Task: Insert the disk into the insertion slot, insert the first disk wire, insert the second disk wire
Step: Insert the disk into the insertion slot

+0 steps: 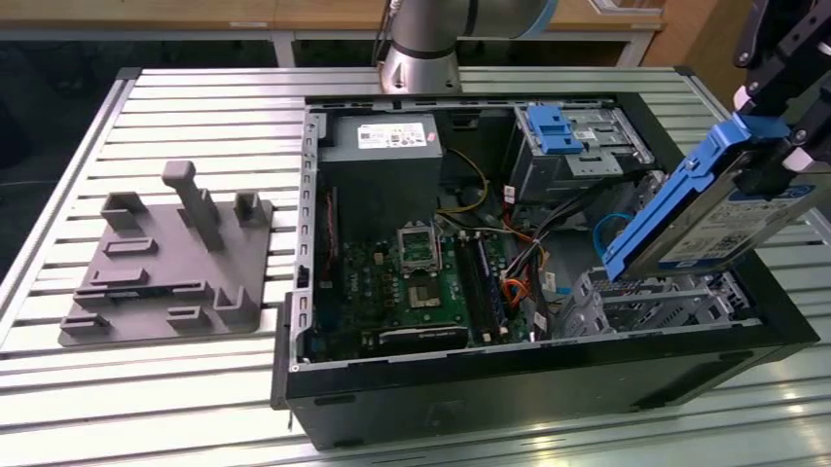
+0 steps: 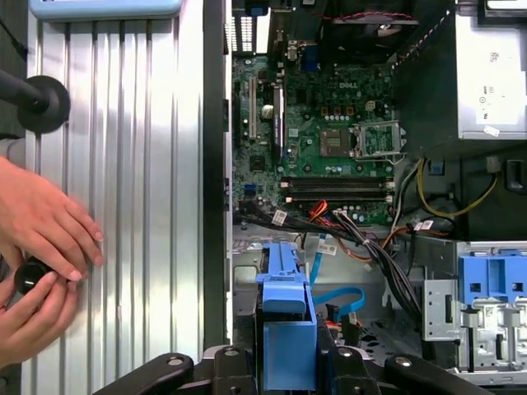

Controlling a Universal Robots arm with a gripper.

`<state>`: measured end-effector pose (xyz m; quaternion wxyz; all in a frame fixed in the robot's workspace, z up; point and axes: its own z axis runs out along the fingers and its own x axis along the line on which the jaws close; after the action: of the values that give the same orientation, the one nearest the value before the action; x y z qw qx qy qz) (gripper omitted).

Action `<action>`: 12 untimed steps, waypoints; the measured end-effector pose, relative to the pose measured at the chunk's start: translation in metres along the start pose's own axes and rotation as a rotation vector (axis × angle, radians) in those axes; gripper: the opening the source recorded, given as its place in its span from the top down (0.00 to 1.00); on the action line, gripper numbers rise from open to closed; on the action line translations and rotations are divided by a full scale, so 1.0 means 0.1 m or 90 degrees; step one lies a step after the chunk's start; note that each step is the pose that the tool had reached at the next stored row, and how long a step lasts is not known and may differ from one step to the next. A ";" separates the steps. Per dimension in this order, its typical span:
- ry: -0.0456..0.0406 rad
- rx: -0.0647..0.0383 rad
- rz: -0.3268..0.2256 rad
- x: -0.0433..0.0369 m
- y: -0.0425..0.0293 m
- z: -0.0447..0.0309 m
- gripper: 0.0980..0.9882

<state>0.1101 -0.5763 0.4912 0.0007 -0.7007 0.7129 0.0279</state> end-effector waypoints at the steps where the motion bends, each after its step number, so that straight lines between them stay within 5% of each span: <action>1: -0.0042 0.000 0.000 0.003 0.000 0.000 0.70; 7: -0.0293 -0.001 -0.001 0.025 -0.001 -0.001 0.70; 12: -0.0322 -0.001 -0.001 0.028 -0.001 -0.001 0.70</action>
<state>0.1101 -0.5792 0.4912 0.0184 -0.7004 0.7120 0.0460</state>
